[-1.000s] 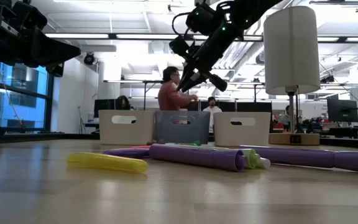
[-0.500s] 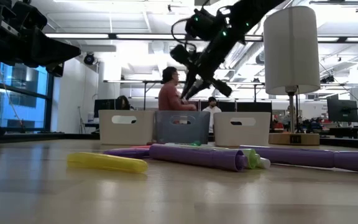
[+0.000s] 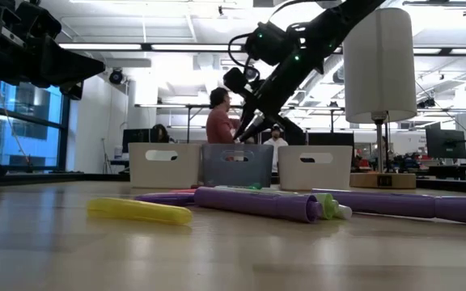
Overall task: Pick & Place Markers
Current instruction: Put the red marker pen into the black bin, then put the pink pen into the right white bin
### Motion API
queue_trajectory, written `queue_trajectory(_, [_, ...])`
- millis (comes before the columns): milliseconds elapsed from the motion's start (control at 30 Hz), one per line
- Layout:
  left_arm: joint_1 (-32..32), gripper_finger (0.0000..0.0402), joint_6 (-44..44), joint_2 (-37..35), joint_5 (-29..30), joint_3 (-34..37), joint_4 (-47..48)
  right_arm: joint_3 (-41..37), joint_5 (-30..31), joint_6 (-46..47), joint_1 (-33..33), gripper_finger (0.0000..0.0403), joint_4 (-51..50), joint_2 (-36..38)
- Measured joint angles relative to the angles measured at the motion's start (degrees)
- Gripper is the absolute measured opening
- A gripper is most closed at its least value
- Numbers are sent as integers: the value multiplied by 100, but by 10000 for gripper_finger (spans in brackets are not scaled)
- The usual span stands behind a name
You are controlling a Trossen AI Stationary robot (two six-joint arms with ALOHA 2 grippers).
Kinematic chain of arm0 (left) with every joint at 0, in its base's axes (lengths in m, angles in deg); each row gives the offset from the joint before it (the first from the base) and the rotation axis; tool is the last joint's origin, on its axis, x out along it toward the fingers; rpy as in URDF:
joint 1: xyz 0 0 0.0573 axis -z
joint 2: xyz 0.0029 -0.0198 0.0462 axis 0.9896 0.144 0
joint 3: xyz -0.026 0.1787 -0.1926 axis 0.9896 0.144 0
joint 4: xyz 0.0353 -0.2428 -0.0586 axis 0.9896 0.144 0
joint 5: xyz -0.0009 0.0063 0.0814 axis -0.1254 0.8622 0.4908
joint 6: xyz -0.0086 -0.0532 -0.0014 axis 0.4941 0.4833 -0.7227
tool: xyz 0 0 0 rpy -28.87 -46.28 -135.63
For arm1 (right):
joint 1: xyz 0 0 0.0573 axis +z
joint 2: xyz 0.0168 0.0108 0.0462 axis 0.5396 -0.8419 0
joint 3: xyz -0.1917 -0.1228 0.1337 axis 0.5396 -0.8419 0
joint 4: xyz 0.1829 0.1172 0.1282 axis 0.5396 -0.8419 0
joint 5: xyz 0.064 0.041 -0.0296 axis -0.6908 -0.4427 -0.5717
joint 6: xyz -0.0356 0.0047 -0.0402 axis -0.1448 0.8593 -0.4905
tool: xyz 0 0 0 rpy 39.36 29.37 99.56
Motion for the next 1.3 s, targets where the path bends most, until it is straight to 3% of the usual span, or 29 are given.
queue_trajectory(467, [1, 1, 0, 0, 0, 0, 1, 0, -13, -206, -7, 103, -11, 4])
queue_trajectory(667, [2, 1, 0, 0, 2, 0, 1, 17, -96, -790, 36, 118, -3, 223])
queue_trajectory(1167, [0, 1, 0, 0, 9, 0, 2, 20, -1095, -4049, 1007, 118, -56, 697])
queue_trajectory(1300, [1, 1, 0, 0, 7, 0, 1, 20, -1111, -5077, 1350, 118, -190, 697])
